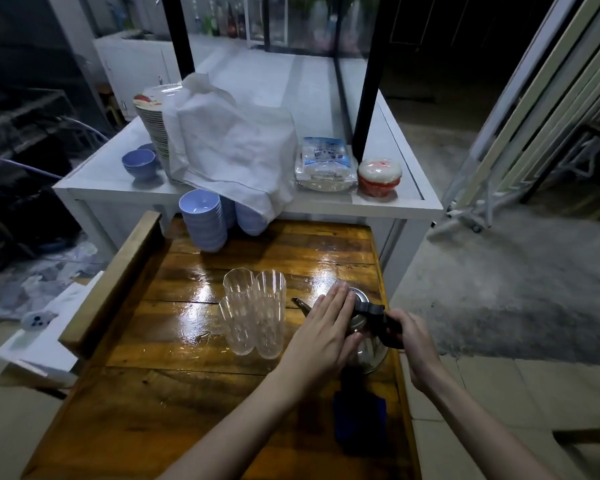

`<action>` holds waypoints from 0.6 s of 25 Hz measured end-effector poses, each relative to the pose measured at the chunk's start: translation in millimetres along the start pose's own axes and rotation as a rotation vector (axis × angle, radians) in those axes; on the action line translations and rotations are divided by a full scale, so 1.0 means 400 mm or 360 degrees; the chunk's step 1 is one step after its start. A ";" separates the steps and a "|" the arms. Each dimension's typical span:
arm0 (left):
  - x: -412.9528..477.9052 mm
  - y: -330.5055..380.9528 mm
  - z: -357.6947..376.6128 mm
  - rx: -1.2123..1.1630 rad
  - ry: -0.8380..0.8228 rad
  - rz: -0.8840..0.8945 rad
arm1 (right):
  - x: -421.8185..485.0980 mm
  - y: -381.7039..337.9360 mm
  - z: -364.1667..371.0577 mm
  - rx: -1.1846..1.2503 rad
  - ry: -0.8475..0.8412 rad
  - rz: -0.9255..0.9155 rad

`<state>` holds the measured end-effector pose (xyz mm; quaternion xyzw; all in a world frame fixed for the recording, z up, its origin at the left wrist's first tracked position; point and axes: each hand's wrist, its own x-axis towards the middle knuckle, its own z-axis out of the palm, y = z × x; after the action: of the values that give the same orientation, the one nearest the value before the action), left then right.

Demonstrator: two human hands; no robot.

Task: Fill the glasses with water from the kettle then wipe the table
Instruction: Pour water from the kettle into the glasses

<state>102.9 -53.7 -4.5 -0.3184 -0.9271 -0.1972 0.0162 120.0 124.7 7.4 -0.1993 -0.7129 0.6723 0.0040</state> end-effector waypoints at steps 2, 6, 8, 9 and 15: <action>-0.006 -0.006 -0.007 -0.0003 0.0032 -0.0015 | 0.007 -0.006 0.007 -0.0046 -0.0013 -0.0020; -0.017 -0.016 -0.009 -0.0058 0.0085 -0.0050 | 0.017 -0.025 0.020 -0.0112 -0.0054 -0.0038; -0.023 -0.024 -0.010 -0.0087 0.0087 -0.0065 | 0.020 -0.036 0.028 -0.0152 -0.0089 -0.0048; -0.025 -0.028 -0.012 -0.0101 0.0087 -0.0071 | 0.023 -0.040 0.031 -0.0173 -0.0102 -0.0051; -0.033 -0.044 -0.015 -0.0180 0.0088 -0.0107 | 0.036 -0.060 0.043 -0.0293 -0.0196 -0.0087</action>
<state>102.5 -76.4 -7.4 -0.2819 -0.9239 -0.2584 0.0172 95.2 112.0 24.8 -0.1376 -0.7757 0.6147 -0.0398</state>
